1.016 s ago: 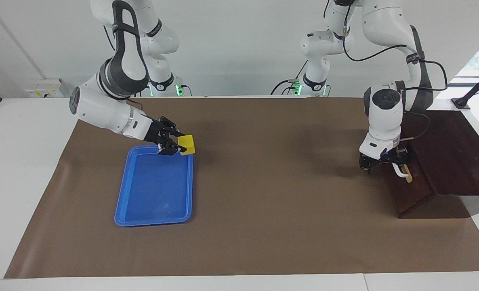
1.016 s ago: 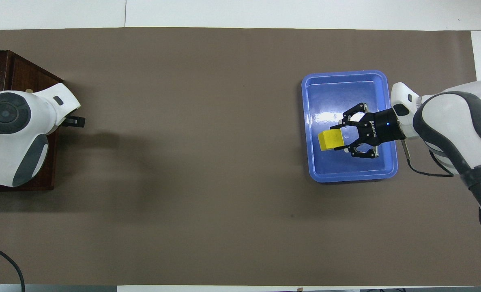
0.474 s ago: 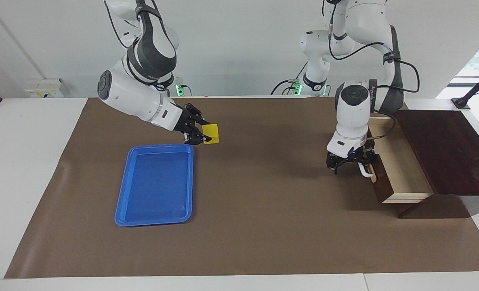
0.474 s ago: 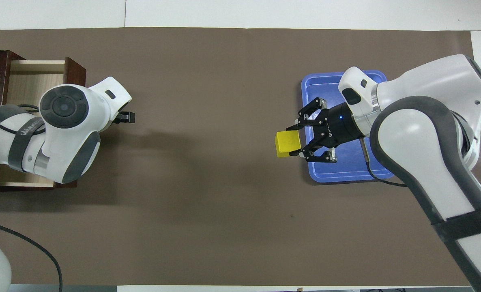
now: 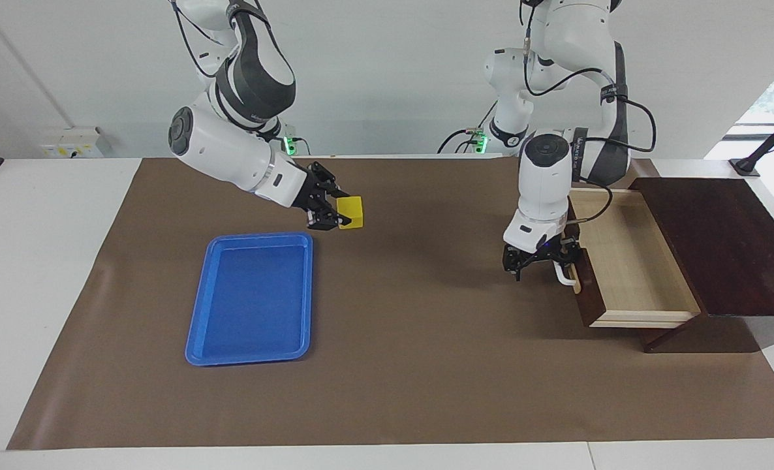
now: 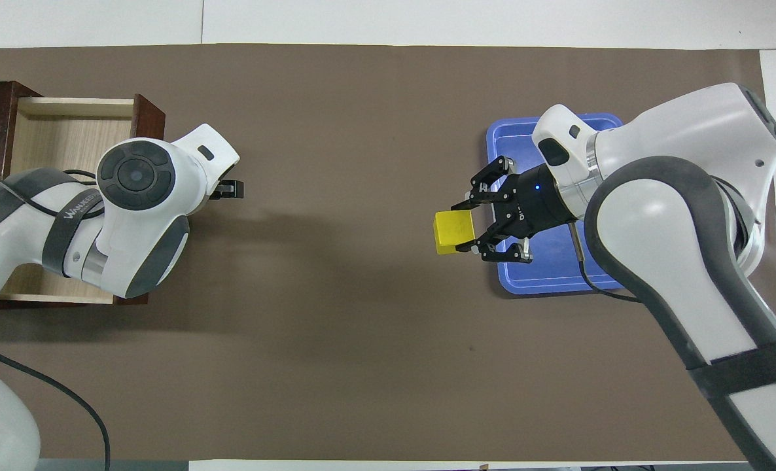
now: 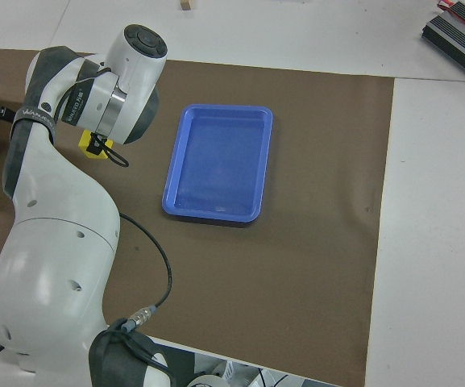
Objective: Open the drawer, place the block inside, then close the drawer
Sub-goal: 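Lift the block with the right gripper while the left gripper reaches toward it, then grasp the block with the left gripper and open the right gripper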
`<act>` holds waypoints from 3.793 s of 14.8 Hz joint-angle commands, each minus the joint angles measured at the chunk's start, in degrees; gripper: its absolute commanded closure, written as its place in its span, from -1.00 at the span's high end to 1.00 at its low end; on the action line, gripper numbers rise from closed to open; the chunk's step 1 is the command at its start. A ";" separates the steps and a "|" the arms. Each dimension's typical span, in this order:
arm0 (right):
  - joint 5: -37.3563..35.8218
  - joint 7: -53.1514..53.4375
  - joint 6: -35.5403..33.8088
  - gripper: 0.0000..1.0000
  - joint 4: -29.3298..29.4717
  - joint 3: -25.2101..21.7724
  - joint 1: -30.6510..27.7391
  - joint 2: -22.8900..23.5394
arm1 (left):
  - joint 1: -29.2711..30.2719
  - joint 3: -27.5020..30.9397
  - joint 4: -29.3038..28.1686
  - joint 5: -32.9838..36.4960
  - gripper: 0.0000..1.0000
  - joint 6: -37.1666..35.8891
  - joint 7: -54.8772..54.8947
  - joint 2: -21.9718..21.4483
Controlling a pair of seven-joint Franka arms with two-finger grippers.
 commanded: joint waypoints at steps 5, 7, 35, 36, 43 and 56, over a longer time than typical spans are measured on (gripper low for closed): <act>-1.20 1.50 0.24 -1.00 1.25 0.04 0.76 0.81 | -0.71 0.53 8.35 -2.59 1.00 -12.91 -0.95 -0.29; -3.04 -1.56 2.94 -1.00 1.24 0.04 1.02 0.90 | -1.24 0.62 13.29 -7.14 1.00 -17.86 -1.21 -0.02; -2.52 -3.16 14.74 -1.00 1.24 0.13 9.55 1.60 | -25.23 0.36 19.19 -24.48 1.00 -12.77 -112.39 0.86; -2.43 -3.25 14.74 -1.00 1.24 0.13 9.46 1.69 | -25.58 0.36 19.19 -24.48 1.00 -12.77 -112.57 0.86; -2.43 -3.25 14.65 -1.00 1.33 0.13 9.46 1.69 | -25.15 0.36 18.58 -24.30 -0.68 -11.72 -113.98 0.77; -2.26 0.88 12.98 1.00 2.21 0.13 8.93 2.04 | -24.71 0.53 19.01 -23.95 -1.00 -13.03 -113.27 0.77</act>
